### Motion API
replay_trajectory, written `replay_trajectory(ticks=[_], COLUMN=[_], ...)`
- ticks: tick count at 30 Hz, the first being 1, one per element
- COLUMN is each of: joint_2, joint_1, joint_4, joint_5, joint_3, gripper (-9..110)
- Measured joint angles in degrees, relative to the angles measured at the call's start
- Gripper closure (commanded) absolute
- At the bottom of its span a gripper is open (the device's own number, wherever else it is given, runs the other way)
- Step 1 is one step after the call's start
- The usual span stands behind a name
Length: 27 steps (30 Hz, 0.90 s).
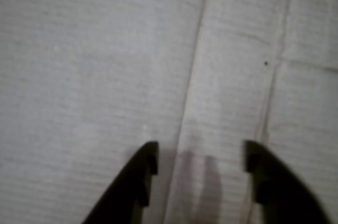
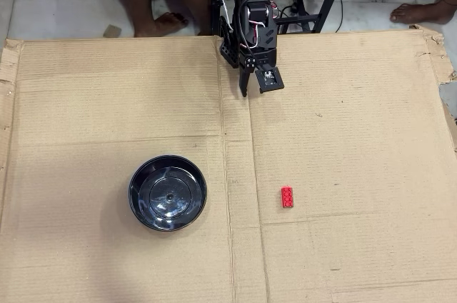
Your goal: Grasp a lego block and put it in the bin.
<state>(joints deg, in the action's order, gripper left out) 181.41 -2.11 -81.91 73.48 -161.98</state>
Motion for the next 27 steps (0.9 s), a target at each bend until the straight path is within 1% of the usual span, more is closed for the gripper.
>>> replay_trajectory(ticks=[4, 12, 15, 20, 27], joint_2=[-10.9, -34.3, -42.5, -55.3, -70.0], joint_1=[0.0, -0.1, -0.6, -2.1, -6.4], joint_4=[4.0, 20.3, 24.2, 26.0, 26.2], joint_5=[0.1, 0.1, 0.1, 1.5, 12.6], joint_3=[7.4, 20.0, 25.6, 36.3, 51.2], gripper=[77, 77, 76, 76, 76])
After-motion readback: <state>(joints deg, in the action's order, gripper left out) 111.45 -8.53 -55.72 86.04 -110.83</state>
